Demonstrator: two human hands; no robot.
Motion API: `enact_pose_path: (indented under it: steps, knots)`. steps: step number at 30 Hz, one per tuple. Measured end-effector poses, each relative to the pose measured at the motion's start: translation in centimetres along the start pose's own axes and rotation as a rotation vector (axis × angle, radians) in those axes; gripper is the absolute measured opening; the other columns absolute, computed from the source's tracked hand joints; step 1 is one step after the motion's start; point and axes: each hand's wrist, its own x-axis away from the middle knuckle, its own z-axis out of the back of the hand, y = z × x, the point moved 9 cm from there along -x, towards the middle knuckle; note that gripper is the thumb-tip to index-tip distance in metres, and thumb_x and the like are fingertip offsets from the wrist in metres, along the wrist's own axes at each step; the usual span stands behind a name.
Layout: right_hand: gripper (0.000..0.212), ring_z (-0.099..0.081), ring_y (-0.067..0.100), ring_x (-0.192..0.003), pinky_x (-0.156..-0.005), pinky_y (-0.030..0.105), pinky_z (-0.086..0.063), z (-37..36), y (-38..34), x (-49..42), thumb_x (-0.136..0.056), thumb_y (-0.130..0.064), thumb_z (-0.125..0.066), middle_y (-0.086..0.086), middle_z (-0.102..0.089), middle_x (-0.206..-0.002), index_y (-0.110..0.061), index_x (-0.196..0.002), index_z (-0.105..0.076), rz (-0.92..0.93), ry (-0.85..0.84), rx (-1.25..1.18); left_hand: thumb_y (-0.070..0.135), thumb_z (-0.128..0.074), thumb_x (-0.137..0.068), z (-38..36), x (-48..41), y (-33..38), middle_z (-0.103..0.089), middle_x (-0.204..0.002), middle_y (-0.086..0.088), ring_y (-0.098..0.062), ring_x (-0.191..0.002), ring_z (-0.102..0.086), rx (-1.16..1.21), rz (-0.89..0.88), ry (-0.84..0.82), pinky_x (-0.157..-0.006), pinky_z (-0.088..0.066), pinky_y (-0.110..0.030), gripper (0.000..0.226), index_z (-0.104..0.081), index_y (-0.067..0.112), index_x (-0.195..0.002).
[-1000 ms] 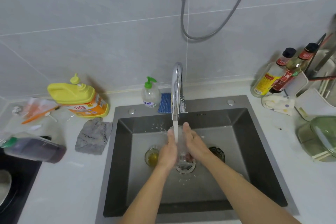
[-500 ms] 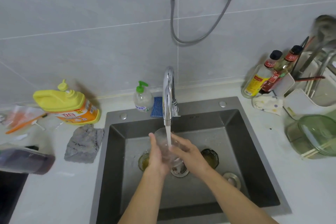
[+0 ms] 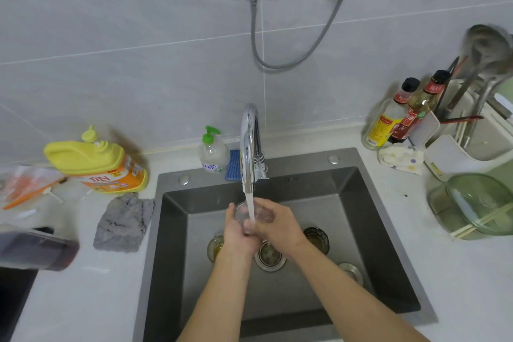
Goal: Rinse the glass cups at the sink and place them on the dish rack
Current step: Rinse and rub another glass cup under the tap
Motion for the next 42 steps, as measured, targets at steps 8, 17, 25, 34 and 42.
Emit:
enact_pose_path:
  steps: [8, 17, 25, 34, 42]
  knots:
    - [0.024, -0.073, 0.008, -0.078, -0.065, 0.023, -0.06, 2.7, -1.9, 2.0, -0.103, -0.046, -0.056, -0.011, -0.075, -0.094, -0.034, -0.118, -0.072, 0.239, 0.267, 0.301, 0.051, -0.061, -0.096, 0.5, 1.3, -1.8, -0.076, -0.095, -0.014, -0.028, -0.077, -0.073, -0.265, -0.046, -0.129, -0.075, -0.052, -0.038, 0.046, -0.08, 0.009, -0.093]
    - [0.059, -0.058, 0.008, -0.123, -0.113, 0.043, -0.045, 1.8, 1.6, 0.8, -0.1, -0.074, -0.028, -0.016, -0.063, -0.131, -0.04, -0.138, -0.057, -0.064, 0.111, 0.313, 0.074, -0.054, -0.092, 2.4, 3.1, 0.2, -0.079, -0.104, -0.017, -0.026, -0.079, -0.07, -0.565, -0.103, -0.086, -0.077, -0.052, -0.039, 0.074, -0.085, 0.007, -0.1]
    - [0.07, -0.07, 0.016, -0.092, -0.078, 0.035, -0.062, -0.7, 2.9, 0.6, -0.088, -0.073, -0.054, -0.002, -0.064, -0.118, -0.024, -0.135, -0.039, -0.263, -0.063, -0.058, 0.072, -0.031, -0.103, 1.8, 3.1, 2.6, -0.081, -0.109, -0.011, -0.027, -0.092, -0.079, -0.949, -0.254, -0.014, -0.092, -0.061, -0.044, 0.068, -0.078, 0.024, -0.116]
    - [0.074, -0.013, 0.016, -0.159, -0.128, 0.041, -0.014, -1.7, 2.6, 2.0, -0.101, -0.068, -0.017, -0.011, -0.004, -0.173, -0.038, -0.163, 0.011, -0.12, -0.015, 0.187, 0.072, -0.061, -0.089, -0.3, 4.2, 3.8, -0.068, -0.108, 0.001, -0.016, -0.101, -0.066, -1.138, -0.623, 0.191, -0.097, -0.054, -0.043, 0.053, -0.056, 0.024, -0.112]
    - [0.077, -0.043, 0.02, -0.144, -0.116, 0.05, -0.039, -1.2, 1.3, 1.3, -0.091, -0.083, -0.032, -0.009, -0.026, -0.169, -0.048, -0.159, -0.024, -0.141, 0.015, 0.06, 0.077, -0.02, -0.099, 1.1, 4.0, 1.4, -0.079, -0.114, -0.005, -0.027, -0.118, -0.067, -0.668, -0.231, -0.035, -0.107, -0.047, -0.054, 0.078, -0.081, 0.03, -0.11]
